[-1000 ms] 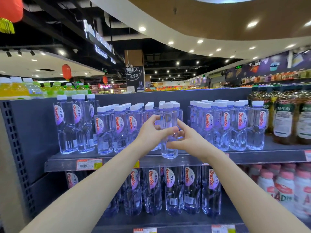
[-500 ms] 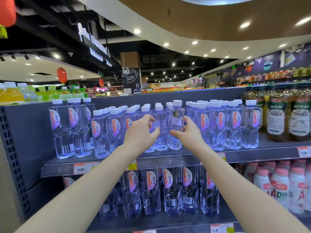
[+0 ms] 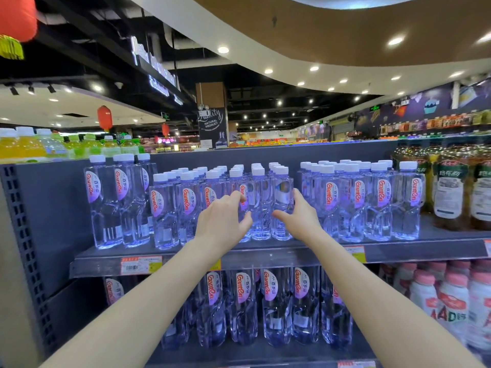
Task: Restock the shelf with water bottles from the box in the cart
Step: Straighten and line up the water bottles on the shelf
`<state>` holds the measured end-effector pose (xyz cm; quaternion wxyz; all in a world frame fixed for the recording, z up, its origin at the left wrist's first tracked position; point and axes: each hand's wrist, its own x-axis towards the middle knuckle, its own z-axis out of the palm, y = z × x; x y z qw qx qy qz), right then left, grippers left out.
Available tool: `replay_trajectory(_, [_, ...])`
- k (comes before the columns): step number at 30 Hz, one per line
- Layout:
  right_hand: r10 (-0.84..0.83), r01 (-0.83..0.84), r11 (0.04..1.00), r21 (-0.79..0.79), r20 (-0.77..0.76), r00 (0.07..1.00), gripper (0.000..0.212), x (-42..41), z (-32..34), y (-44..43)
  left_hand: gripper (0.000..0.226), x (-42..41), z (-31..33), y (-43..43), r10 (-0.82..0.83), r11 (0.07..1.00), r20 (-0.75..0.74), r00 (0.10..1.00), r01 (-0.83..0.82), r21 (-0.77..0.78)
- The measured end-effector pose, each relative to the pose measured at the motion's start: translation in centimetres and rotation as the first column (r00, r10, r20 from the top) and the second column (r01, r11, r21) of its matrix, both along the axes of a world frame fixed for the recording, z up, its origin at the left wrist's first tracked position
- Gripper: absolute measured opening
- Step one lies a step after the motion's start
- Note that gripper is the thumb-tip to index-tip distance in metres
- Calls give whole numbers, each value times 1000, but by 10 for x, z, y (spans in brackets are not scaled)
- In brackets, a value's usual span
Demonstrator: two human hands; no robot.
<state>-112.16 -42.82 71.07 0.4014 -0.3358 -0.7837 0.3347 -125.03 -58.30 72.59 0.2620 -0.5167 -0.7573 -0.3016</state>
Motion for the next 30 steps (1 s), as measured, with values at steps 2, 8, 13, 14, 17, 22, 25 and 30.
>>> replay_trajectory(2, [-10, 10, 1000, 4, 12, 1000, 80, -2, -1, 2, 30, 0, 1, 0, -4, 1000, 6, 1000, 3, 6])
replay_trajectory(8, [-26, 26, 1000, 9, 45, 999, 80, -8, 0, 3, 29, -2, 6, -1, -10, 999, 30, 1000, 9, 41])
replay_trajectory(13, [-28, 27, 1000, 9, 81, 996, 86, -4, 5, 4, 28, -3, 19, -1, -46, 995, 61, 997, 41, 92])
replay_trajectory(14, [-15, 16, 1000, -7, 90, 996, 88, -2, 8, 4, 27, -3, 23, 0, -49, 993, 58, 997, 42, 106])
replay_trajectory(17, [6, -5, 998, -65, 22, 1000, 82, 1, 17, 4, 28, -4, 31, 4, -46, 993, 57, 997, 39, 109])
replay_trajectory(22, [-32, 31, 999, -24, -54, 998, 72, 0, 15, 8, 35, -3, 26, 10, -43, 998, 47, 998, 41, 48])
replay_trajectory(25, [-66, 67, 998, 11, -44, 997, 63, -3, 10, 8, 34, -3, 20, 12, -50, 998, 77, 996, 48, 37])
replay_trajectory(30, [-48, 46, 998, -46, -47, 998, 48, -6, 1, 2, 35, -1, 17, 12, -64, 997, 78, 995, 61, 38])
